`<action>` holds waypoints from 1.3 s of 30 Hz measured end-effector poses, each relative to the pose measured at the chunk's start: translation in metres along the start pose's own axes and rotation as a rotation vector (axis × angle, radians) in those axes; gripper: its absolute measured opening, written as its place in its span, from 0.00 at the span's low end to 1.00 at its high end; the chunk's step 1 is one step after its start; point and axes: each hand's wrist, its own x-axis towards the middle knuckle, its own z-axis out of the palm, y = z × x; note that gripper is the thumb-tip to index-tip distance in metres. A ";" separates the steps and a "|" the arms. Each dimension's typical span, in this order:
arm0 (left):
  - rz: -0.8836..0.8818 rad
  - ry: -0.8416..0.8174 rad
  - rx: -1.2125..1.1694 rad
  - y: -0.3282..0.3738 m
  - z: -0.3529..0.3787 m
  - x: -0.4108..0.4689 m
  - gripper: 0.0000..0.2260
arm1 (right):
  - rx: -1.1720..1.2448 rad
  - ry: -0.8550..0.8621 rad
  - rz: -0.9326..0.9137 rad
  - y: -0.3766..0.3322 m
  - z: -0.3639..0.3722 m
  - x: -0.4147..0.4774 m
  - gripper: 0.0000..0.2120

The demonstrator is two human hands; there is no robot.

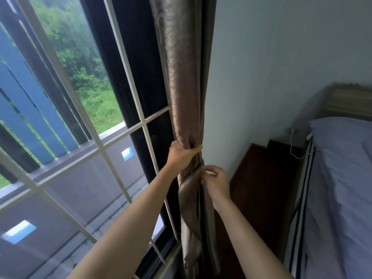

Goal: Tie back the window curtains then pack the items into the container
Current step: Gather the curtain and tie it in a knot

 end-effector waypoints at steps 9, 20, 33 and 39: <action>-0.036 -0.049 -0.039 0.005 0.003 -0.004 0.12 | -0.395 -0.224 -0.229 -0.004 0.003 0.020 0.20; -0.025 -0.088 -0.069 0.001 -0.002 -0.004 0.16 | -0.494 -0.094 -0.204 0.014 0.027 0.029 0.05; 0.576 0.335 0.528 -0.078 0.004 -0.071 0.24 | -0.440 -0.089 -0.205 0.008 0.007 0.030 0.17; 0.517 0.263 0.893 -0.098 0.011 -0.070 0.27 | -0.461 -0.104 -0.214 0.003 0.005 0.032 0.18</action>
